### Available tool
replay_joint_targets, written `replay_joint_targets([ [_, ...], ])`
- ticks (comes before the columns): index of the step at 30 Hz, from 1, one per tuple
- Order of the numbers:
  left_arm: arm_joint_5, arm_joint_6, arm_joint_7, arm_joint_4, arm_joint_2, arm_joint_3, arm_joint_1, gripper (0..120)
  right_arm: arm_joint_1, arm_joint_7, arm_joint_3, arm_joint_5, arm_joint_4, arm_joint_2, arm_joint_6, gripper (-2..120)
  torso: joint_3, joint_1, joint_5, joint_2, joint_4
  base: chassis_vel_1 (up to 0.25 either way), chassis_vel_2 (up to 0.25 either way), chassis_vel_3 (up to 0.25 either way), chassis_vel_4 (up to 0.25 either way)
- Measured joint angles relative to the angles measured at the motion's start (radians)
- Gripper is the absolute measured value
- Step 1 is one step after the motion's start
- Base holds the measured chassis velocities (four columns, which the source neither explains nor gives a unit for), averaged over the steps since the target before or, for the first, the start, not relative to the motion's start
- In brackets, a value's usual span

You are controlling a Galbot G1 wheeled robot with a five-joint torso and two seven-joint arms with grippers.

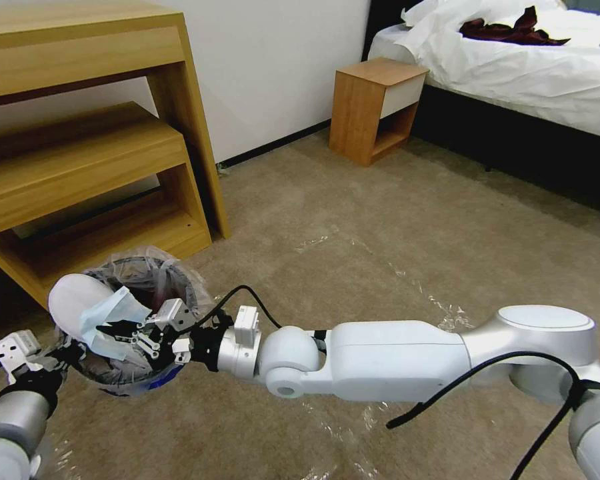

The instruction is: Pick up the trash bin and place the garbage on the floor into it.

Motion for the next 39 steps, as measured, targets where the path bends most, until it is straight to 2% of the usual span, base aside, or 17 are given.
replay_joint_targets([
  [10,-0.001,-0.001,0.003,-0.013,-0.003,0.0,0.005,1,0.006,-0.029,-0.007,-0.041,-0.132,0.032,0.014,0,0.0,0.0,0.0,0.0,0.0,0.0,0.0,0.0,0.0],
  [28,-0.005,-0.003,0.004,-0.007,-0.001,-0.001,0.001,1,-0.014,-0.033,-0.013,-0.078,-0.226,0.067,0.026,0,0.0,0.0,0.0001,0.0,0.0,0.0,0.0,0.0,0.0],
  [29,-0.005,-0.004,0.003,-0.005,-0.001,-0.001,0.0,1,-0.019,-0.024,-0.014,-0.079,-0.229,0.072,0.026,2,0.0,0.0,0.0001,0.0,0.0,0.0,0.0,0.0,0.0],
  [31,-0.005,-0.006,0.004,-0.002,0.001,-0.002,-0.003,1,-0.025,-0.018,-0.015,-0.079,-0.226,0.077,0.026,13,0.0,0.0,0.0001,0.0,0.0,0.0,0.0,0.0,0.0],
  [35,-0.005,-0.007,0.004,0.002,0.002,-0.002,-0.006,1,-0.025,-0.013,-0.017,-0.078,-0.22,0.078,0.023,22,0.0,0.0,0.0001,0.0,0.0,0.0,0.0,0.0,0.0],
  [36,-0.005,-0.007,0.004,0.006,0.002,-0.002,-0.008,1,-0.025,-0.012,-0.017,-0.078,-0.217,0.079,0.021,30,0.0,0.0,0.0001,0.0,0.0,0.0,0.0,0.0,0.0],
  [39,-0.005,-0.007,0.004,0.012,0.002,-0.001,-0.011,1,-0.025,-0.011,-0.017,-0.077,-0.215,0.079,0.02,36,0.0,0.0,0.0001,0.0,0.0,0.0,0.0,0.0,0.0],
])
